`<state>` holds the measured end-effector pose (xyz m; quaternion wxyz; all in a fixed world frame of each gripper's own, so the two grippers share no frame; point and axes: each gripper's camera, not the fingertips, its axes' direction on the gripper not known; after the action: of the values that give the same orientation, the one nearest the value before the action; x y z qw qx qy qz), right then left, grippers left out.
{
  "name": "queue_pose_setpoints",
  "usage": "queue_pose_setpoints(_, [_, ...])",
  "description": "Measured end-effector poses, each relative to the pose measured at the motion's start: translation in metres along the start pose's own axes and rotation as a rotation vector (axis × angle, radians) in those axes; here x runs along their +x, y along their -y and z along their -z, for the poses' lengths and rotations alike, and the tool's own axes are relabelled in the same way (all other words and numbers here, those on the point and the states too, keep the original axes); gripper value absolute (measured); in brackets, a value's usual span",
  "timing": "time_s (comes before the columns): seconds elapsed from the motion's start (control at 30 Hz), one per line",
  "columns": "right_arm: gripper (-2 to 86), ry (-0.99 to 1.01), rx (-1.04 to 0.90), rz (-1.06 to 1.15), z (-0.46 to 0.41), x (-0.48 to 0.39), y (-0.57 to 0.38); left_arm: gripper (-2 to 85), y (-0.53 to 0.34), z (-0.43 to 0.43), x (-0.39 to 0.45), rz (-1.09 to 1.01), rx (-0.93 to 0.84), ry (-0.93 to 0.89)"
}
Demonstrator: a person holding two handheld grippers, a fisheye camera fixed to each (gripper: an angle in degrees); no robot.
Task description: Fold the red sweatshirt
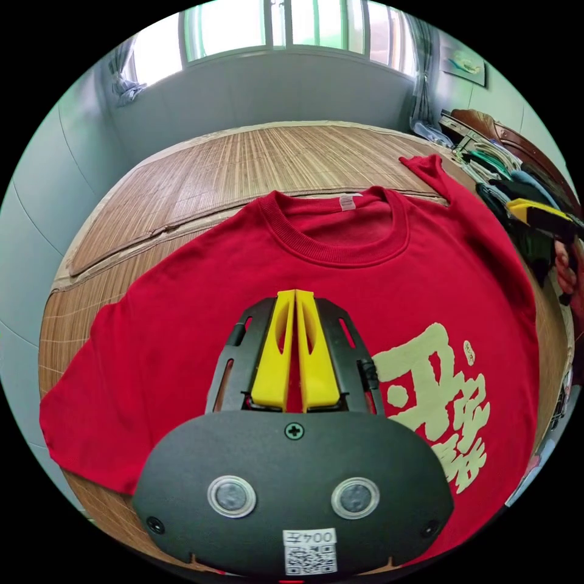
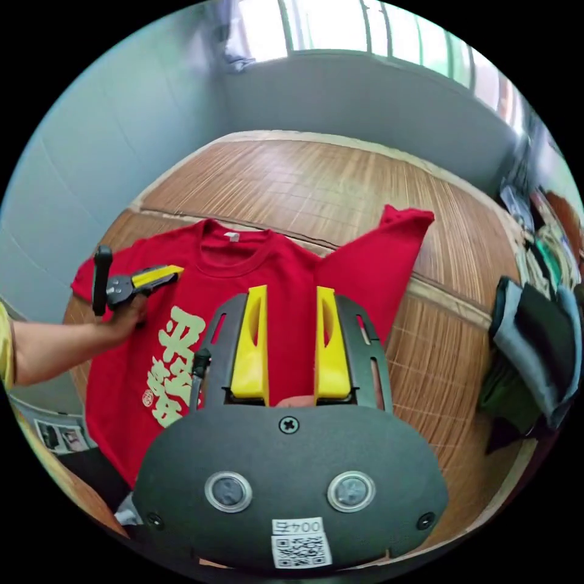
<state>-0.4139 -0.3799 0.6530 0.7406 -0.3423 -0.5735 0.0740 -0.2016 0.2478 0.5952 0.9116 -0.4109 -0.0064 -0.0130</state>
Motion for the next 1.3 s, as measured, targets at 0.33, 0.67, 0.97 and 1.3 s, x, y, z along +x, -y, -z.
queue_pose_setpoints(0.33, [11.0, 0.035, -0.043, -0.581, -0.043, 0.203, 0.003, 0.4, 0.002, -0.005, -0.008, 0.015, 0.006, -0.031])
queue_pose_setpoints(0.67, [4.2, 0.191, -0.065, -0.737, -0.047, 0.224, 0.012, 0.4, 0.005, -0.008, -0.016, 0.028, 0.007, -0.056])
queue_pose_setpoints(0.97, [4.1, -0.148, 0.384, -0.968, 0.186, 0.175, -0.175, 0.3, 0.009, -0.011, -0.02, 0.036, 0.004, -0.07])
queue_pose_setpoints(1.3, [15.8, 0.1, 0.068, -0.662, 0.114, 0.231, -0.148, 0.8, 0.016, -0.012, -0.022, 0.047, -0.002, -0.082])
